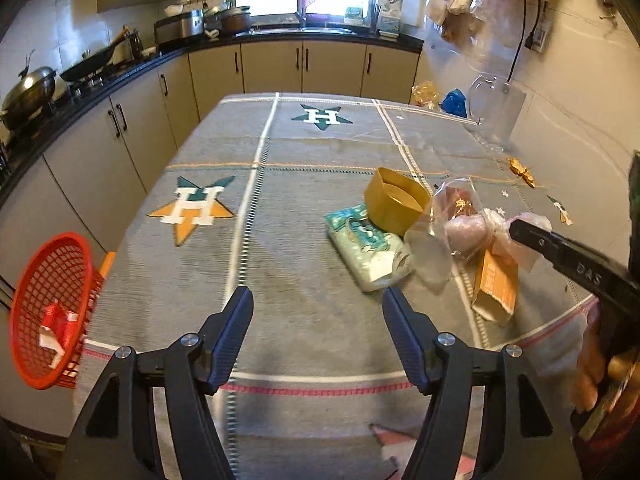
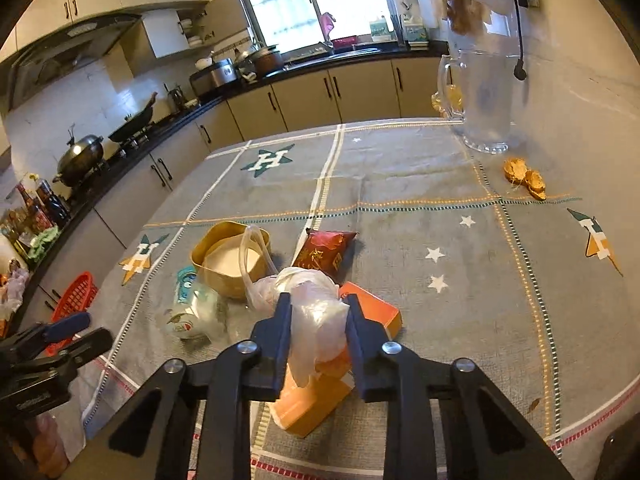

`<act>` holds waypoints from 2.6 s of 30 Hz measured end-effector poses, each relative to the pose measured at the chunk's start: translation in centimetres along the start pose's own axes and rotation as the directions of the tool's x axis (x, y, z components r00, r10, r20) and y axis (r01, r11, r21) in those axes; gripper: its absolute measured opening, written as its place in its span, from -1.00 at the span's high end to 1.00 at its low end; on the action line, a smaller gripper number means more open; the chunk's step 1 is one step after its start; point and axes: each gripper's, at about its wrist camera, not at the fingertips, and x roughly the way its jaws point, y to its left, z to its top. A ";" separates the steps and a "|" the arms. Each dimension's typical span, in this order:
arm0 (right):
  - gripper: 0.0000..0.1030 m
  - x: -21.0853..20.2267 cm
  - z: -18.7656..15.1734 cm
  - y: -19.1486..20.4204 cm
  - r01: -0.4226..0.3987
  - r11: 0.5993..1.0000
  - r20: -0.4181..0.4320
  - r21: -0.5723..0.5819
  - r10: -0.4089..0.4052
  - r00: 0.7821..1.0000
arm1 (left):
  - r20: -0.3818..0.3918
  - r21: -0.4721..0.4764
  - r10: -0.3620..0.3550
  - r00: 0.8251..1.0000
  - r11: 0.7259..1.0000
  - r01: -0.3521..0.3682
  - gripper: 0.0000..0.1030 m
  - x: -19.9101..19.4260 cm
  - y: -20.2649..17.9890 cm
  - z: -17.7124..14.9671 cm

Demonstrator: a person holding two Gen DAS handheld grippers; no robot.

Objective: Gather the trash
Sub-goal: 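Grasp the teal tissue pack with left tool while right tool grasps white plastic bag, then carry the tissue pack with left tool while right tool carries plastic bag to basket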

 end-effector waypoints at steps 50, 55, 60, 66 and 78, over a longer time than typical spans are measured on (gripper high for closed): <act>0.53 -3.1 -1.2 3.0 -0.175 0.976 0.128 -0.127 0.191 0.973 | 0.069 -0.024 0.061 0.996 0.998 -0.059 0.14 4.6 0.6 -1.2; 0.54 -2.5 -1.6 3.8 -0.158 0.975 0.120 -0.158 0.178 0.977 | 0.099 -0.040 0.070 0.993 0.997 -0.067 0.14 4.2 0.7 -1.2; 0.53 -2.3 -1.7 3.8 -0.147 0.975 0.120 -0.165 0.168 0.979 | 0.107 -0.048 0.073 0.992 0.996 -0.069 0.14 4.0 0.8 -1.1; 0.53 -2.4 -1.8 3.9 -0.142 0.975 0.124 -0.172 0.165 0.979 | 0.112 -0.051 0.080 0.990 0.996 -0.075 0.13 3.9 0.7 -1.2; 0.53 -2.7 -1.8 4.1 -0.141 0.973 0.135 -0.181 0.167 0.977 | 0.111 -0.051 0.087 0.990 0.995 -0.082 0.13 3.8 0.7 -1.3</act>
